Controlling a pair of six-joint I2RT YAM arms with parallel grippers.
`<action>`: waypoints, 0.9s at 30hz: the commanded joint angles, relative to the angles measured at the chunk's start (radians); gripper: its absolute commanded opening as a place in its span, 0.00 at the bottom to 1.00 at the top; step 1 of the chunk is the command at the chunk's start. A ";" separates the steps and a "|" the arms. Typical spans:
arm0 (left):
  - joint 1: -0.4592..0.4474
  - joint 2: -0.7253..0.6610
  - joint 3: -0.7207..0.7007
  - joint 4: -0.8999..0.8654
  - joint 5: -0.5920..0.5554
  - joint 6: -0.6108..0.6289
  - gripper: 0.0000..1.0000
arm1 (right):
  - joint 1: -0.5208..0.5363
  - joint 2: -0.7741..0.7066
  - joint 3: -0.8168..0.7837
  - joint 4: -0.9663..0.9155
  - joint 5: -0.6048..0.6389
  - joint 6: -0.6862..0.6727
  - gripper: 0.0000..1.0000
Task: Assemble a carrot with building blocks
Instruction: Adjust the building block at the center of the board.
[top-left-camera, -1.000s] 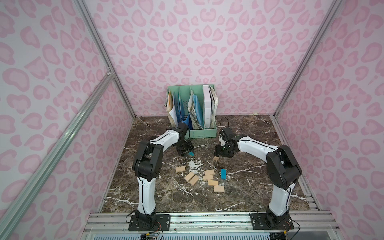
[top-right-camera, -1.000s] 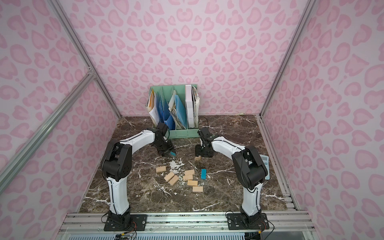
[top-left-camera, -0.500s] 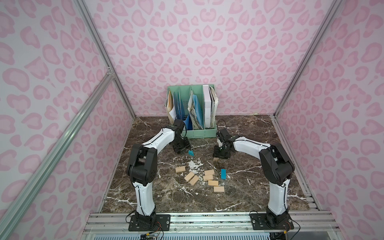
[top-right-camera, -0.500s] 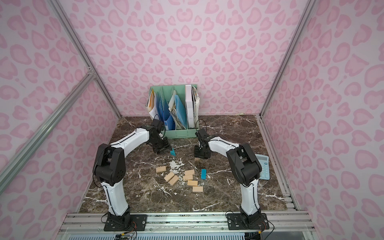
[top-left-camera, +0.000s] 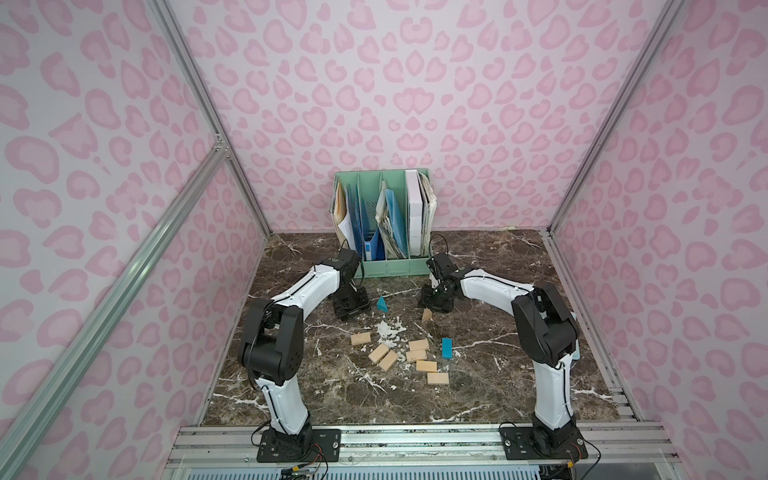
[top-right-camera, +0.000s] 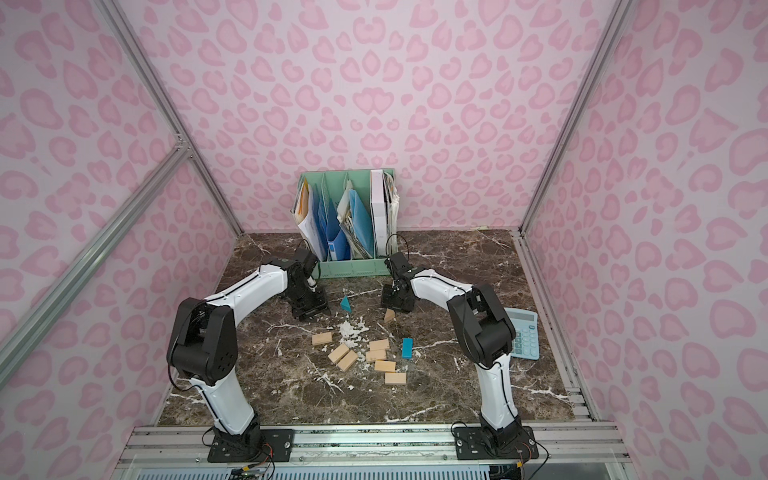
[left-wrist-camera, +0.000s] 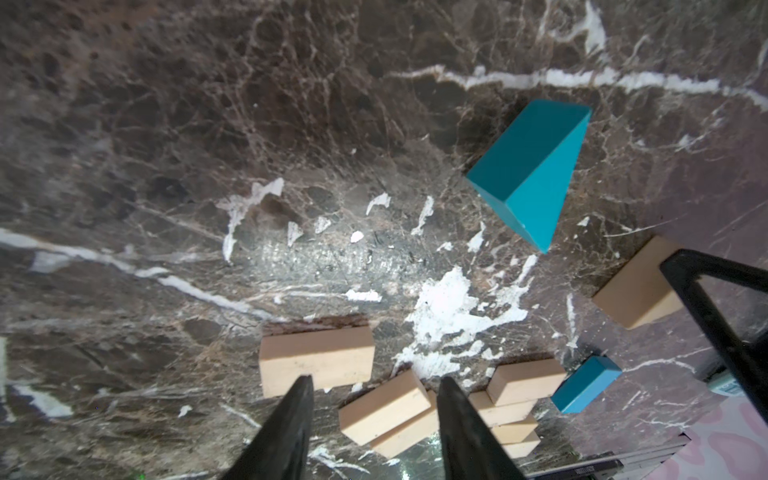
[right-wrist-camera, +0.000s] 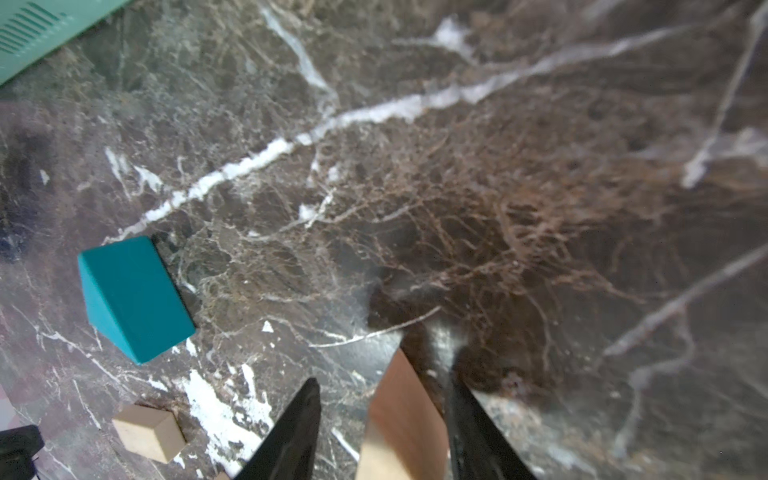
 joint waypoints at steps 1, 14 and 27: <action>0.001 -0.005 -0.001 -0.026 -0.005 0.038 0.51 | 0.003 -0.024 0.042 -0.078 0.073 -0.133 0.54; 0.009 -0.019 0.015 -0.051 0.027 0.099 0.51 | 0.046 -0.161 -0.046 -0.213 0.220 -0.561 0.47; 0.018 -0.045 -0.027 -0.046 0.044 0.130 0.58 | 0.058 -0.101 -0.085 -0.138 0.177 -0.577 0.48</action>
